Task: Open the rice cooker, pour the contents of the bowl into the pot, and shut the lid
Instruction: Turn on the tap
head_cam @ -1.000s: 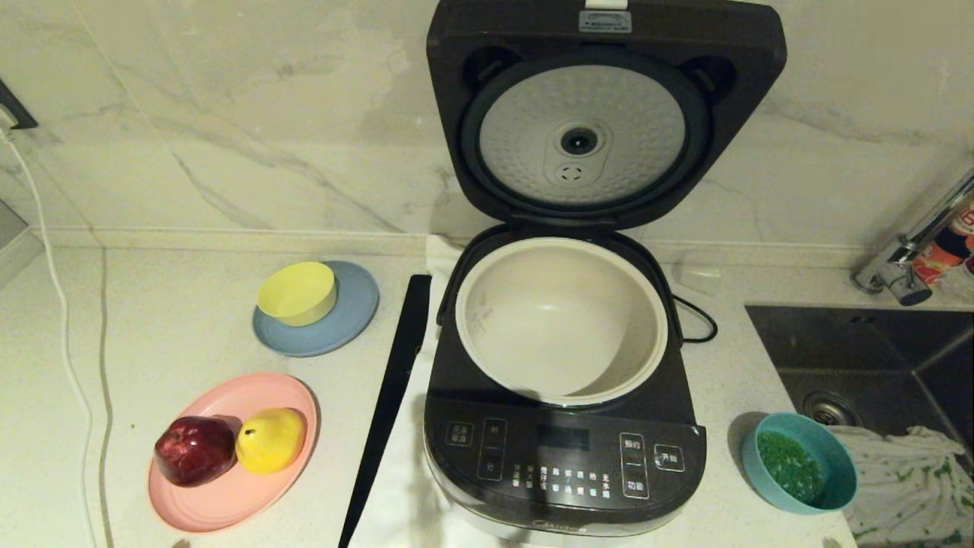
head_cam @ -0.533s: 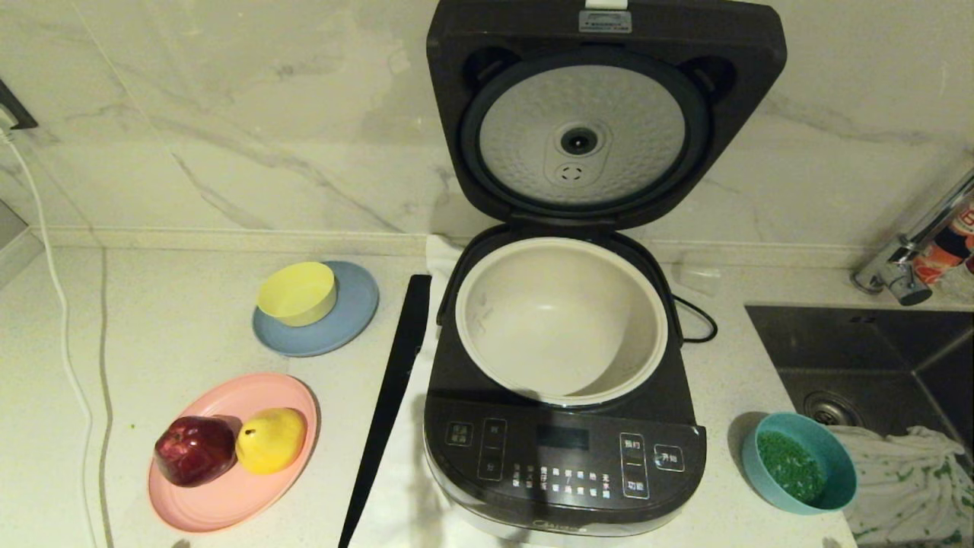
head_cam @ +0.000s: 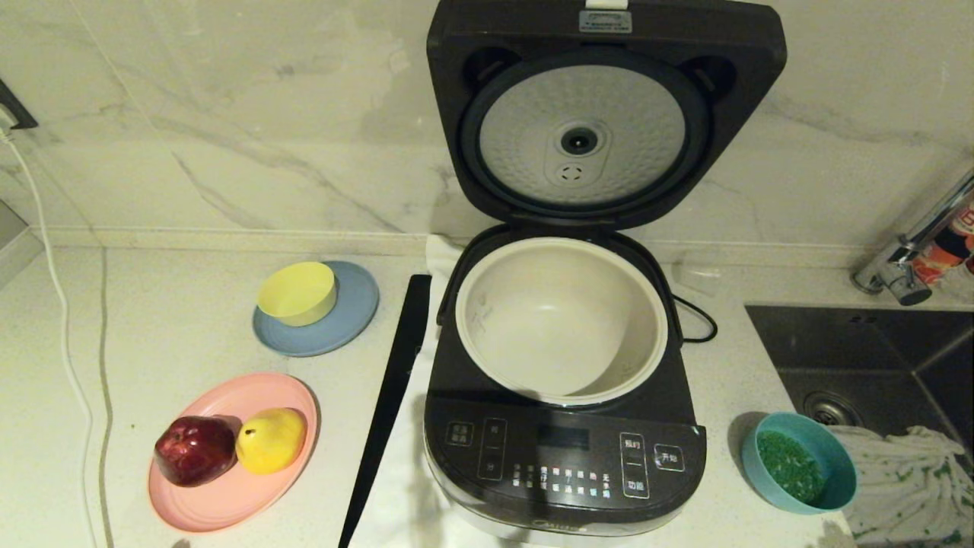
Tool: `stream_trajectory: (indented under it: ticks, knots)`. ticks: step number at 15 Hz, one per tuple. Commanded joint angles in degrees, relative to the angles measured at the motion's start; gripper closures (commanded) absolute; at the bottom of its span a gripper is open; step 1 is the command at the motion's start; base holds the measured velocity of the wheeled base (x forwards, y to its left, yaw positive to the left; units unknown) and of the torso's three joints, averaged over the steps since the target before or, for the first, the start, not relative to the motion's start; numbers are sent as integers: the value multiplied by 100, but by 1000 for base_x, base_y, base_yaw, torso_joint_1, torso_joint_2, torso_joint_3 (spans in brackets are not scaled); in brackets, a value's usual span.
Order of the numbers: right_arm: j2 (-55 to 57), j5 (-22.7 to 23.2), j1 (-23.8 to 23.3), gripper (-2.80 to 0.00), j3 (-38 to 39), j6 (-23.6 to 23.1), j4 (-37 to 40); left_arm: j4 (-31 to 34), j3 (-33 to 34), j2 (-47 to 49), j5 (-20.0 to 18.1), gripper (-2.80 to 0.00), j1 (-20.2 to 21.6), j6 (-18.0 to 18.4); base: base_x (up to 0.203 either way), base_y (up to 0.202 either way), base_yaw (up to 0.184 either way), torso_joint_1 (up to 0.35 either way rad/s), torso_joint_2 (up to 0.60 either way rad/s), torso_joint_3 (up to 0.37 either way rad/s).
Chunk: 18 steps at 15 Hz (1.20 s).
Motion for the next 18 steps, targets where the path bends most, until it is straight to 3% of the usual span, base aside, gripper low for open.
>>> stream_trajectory:
  ticks: [1,4,10,18]
  knots:
    - [923,-95,-65,0,-438,-48,148,-1,1,-4,-1,0,4,2,0,0,0,0,0,0]
    - [2390,-444,-156,0,-660,-180,-298,-1,1,-4,-1,0,2,3,0,0,0,0,0,0]
    - [5879,-1979,-386,0,-1146,-487,-2525,-1,1,-4,-1,0,-5,3,0,0,0,0,0,0]
    - [9226,-2515,-1302,0,-2626,-908,-5182,-1,1,-4,-1,0,3,3,0,0,0,0,0,0]
